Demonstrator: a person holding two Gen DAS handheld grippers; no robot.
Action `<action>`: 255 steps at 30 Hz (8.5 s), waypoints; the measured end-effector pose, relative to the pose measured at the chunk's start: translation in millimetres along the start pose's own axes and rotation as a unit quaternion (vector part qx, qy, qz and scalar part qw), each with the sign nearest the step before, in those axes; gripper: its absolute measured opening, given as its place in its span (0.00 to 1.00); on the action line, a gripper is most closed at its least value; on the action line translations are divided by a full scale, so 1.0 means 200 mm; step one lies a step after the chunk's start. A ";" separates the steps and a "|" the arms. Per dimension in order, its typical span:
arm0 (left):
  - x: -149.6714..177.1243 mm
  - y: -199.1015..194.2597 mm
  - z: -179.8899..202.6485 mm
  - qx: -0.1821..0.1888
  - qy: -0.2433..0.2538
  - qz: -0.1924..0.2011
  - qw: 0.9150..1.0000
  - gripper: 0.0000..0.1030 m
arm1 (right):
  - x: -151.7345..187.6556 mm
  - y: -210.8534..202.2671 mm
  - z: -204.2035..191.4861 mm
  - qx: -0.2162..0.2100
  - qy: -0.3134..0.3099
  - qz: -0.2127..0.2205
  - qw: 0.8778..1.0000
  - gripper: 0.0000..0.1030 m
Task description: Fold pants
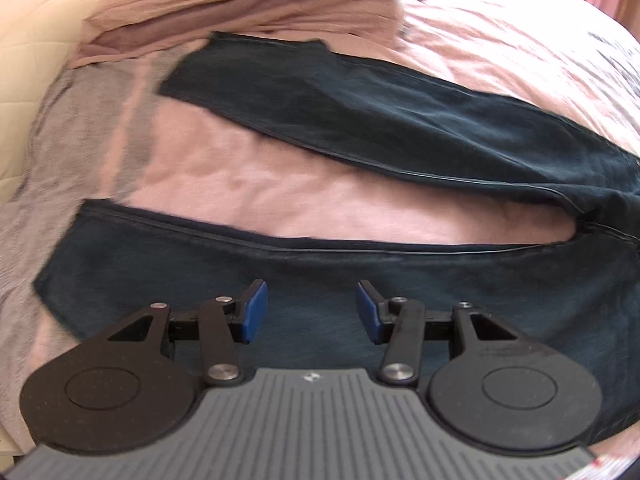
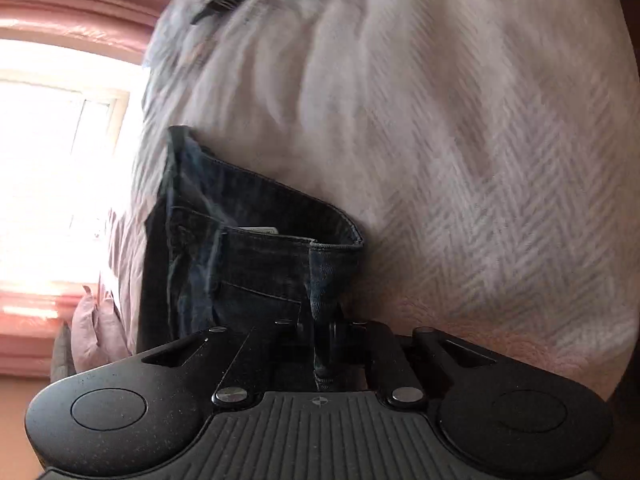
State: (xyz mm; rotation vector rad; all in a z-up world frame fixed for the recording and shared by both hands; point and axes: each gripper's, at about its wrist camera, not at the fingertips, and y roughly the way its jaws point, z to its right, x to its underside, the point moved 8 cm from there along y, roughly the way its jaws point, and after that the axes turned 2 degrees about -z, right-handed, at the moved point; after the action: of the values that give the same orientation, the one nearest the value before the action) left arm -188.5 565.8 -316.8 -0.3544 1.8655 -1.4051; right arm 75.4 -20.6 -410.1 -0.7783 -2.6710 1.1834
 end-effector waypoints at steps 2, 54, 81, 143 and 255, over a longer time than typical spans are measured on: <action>0.05 -0.03 -0.18 -0.010 -0.021 0.008 1.000 0.43 | -0.04 -0.17 -0.03 0.008 -0.036 0.026 0.999 0.02; -0.71 0.76 -1.07 0.058 -0.286 0.108 0.951 0.28 | -0.16 -0.14 -0.27 0.199 -0.076 0.103 0.972 0.48; -0.74 0.96 -1.23 -0.118 -0.225 0.116 0.960 0.19 | -0.08 0.18 -0.61 0.225 -0.185 0.112 0.950 0.48; 1.18 -1.42 -0.16 0.042 0.096 0.044 0.993 0.67 | 1.50 -1.14 -0.61 0.096 -0.517 -0.110 0.844 0.60; 0.30 -0.13 -0.32 0.099 0.288 0.047 0.951 0.01 | 0.95 -0.09 -1.07 0.105 -0.761 -0.041 0.639 0.00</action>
State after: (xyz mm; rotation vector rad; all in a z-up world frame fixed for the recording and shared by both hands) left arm -280.5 564.2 -310.0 0.2760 2.1242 -1.7359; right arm -29.2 204.9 -268.5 0.9590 -3.1549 2.9198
